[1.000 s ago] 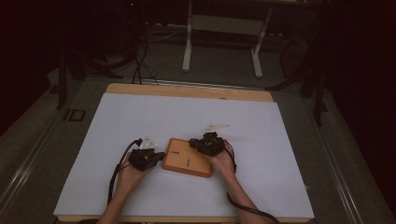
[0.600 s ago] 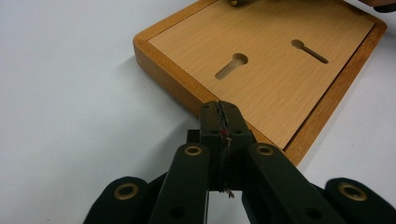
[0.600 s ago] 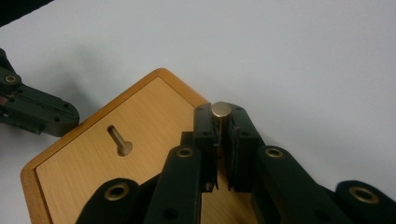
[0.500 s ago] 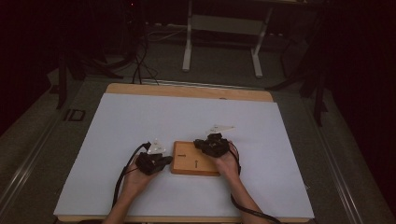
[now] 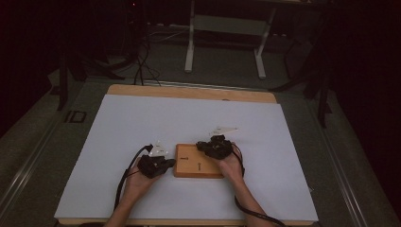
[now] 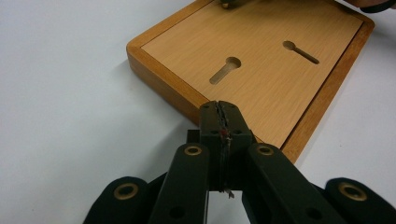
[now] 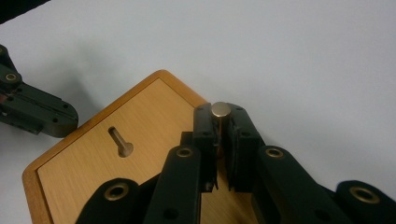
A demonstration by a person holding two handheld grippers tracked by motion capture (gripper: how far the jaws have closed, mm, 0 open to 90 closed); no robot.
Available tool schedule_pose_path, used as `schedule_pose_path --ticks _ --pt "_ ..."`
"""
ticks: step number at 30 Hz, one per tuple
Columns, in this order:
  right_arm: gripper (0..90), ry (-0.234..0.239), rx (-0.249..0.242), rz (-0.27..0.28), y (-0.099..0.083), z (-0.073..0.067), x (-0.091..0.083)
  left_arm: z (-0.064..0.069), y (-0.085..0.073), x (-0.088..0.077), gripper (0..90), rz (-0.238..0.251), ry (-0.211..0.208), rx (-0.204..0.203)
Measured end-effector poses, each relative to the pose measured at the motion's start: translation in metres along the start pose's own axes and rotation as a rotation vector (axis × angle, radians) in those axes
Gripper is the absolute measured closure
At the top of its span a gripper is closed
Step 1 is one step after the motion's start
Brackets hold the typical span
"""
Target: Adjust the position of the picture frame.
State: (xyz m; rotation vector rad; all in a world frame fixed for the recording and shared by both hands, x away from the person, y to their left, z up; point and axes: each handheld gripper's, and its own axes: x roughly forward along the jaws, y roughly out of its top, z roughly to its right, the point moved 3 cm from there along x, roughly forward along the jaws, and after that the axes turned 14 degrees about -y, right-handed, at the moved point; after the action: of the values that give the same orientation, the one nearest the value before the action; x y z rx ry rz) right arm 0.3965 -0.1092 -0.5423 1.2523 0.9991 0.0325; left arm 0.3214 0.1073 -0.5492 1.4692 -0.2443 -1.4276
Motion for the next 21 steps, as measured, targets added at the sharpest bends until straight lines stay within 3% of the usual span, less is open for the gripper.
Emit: schedule_pose_path --ticks 8,21 --pt "82.2 0.024 0.023 -0.011 0.0002 0.0020 0.0009 -0.0008 -0.0005 -0.0003 85.0 -0.001 0.016 0.003" --pt "70.4 0.024 -0.002 -0.012 -0.0020 0.0049 -0.0030 -0.0054 0.0003 -0.0013 79.0 0.013 0.025 -0.007"
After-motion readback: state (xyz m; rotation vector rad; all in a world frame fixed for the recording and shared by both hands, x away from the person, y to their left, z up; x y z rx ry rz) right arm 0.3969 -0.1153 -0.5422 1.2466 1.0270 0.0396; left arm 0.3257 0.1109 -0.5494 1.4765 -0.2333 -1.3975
